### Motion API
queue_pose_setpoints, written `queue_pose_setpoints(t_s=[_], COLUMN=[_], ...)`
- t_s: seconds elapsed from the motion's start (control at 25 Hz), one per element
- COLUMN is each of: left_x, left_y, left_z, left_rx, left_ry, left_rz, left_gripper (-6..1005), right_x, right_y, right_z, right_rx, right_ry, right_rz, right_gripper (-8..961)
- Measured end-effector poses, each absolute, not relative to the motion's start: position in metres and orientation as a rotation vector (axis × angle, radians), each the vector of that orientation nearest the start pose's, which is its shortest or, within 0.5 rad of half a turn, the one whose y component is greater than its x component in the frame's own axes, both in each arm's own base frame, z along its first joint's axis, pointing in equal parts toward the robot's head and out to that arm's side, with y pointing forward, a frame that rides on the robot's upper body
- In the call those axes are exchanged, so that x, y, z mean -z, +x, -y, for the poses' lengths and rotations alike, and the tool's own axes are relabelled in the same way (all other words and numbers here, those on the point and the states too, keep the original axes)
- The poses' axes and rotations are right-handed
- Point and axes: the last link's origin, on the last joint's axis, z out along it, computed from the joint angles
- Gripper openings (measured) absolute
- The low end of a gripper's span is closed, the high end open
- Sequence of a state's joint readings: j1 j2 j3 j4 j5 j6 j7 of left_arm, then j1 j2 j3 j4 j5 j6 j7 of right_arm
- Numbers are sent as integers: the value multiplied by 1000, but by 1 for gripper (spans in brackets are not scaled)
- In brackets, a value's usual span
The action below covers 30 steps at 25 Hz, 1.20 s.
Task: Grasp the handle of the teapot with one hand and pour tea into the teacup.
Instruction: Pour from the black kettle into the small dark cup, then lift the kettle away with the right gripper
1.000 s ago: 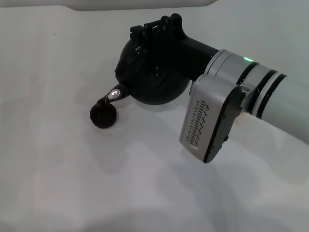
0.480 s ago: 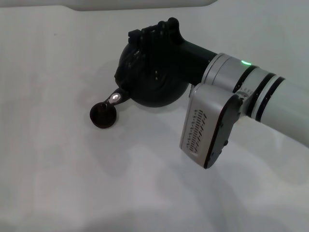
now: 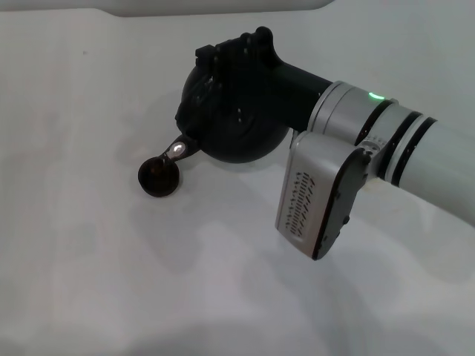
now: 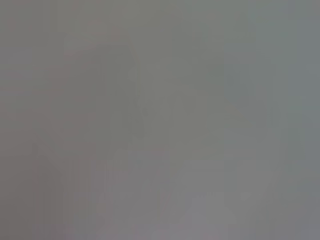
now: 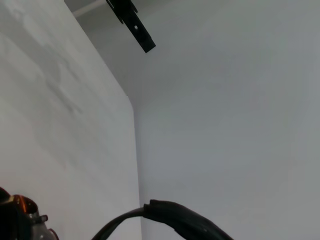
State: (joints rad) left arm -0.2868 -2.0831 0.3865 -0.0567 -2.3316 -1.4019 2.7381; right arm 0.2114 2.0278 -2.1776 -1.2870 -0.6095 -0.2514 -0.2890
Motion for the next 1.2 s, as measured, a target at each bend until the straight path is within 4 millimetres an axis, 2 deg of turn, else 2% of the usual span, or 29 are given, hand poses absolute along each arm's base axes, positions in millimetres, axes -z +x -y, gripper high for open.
queue_pose_setpoints(t_s=[1.2], left_x=[-30], left_y=[-396], left_z=[-249], left_rx=[800], left_ry=[-1197], left_rz=[754], left_gripper=[892], right_x=[93], right_y=[137], right_z=[-307], right_rx=[-73], right_ry=[-2042], right_rz=[986], right_gripper=[37])
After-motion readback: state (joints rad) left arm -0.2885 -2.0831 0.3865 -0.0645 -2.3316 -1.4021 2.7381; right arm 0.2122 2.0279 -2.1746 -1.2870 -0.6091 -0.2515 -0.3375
